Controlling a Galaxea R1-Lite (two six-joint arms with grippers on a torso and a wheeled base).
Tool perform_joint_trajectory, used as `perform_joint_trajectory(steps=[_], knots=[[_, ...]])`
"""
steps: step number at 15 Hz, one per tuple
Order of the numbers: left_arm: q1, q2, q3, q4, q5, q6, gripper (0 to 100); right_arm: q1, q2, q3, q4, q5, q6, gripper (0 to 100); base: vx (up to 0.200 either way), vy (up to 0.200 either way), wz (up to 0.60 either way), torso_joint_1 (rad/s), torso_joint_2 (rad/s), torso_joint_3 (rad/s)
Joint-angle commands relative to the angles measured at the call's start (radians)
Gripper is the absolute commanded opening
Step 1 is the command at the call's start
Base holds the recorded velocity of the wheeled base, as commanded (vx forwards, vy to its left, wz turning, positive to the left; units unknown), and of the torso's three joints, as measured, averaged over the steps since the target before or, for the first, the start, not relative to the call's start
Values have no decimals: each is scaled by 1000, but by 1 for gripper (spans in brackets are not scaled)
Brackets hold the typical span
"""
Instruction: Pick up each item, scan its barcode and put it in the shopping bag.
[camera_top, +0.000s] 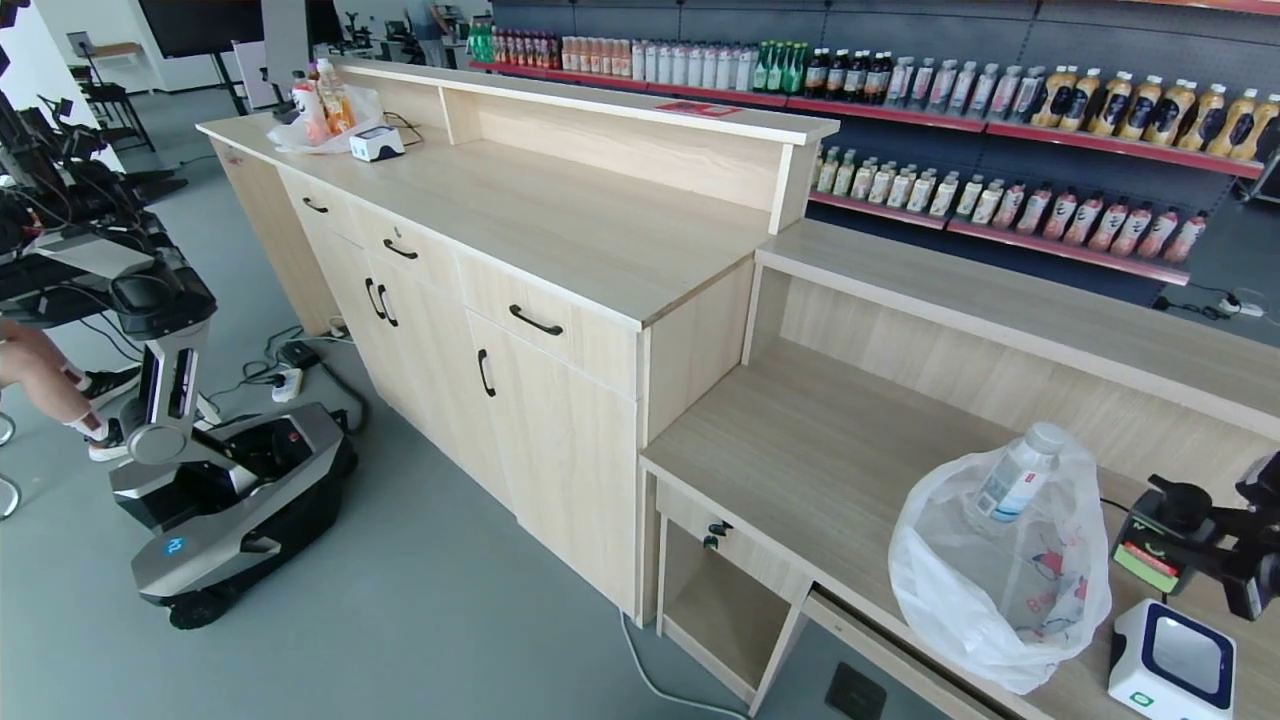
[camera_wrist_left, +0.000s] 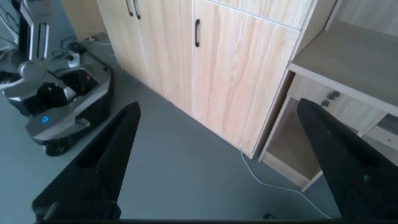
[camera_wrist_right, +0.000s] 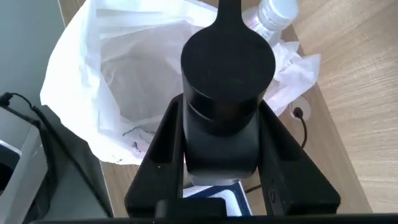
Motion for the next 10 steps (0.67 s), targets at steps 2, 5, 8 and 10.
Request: perform_joint_trajectory(steps=[2, 5, 8, 10], knots=[[2, 0, 0, 0, 0, 0, 100, 67, 181, -39, 2, 58, -2, 0, 0, 0, 0, 0, 0, 0], [2, 0, 0, 0, 0, 0, 100, 126, 270, -90, -9, 75, -2, 0, 0, 0, 0, 0, 0, 0], [2, 0, 0, 0, 0, 0, 100, 156, 356, -169, -13, 75, 15, 0, 0, 0, 0, 0, 0, 0], [2, 0, 0, 0, 0, 0, 100, 166, 396, -208, -13, 75, 48, 0, 0, 0, 0, 0, 0, 0]])
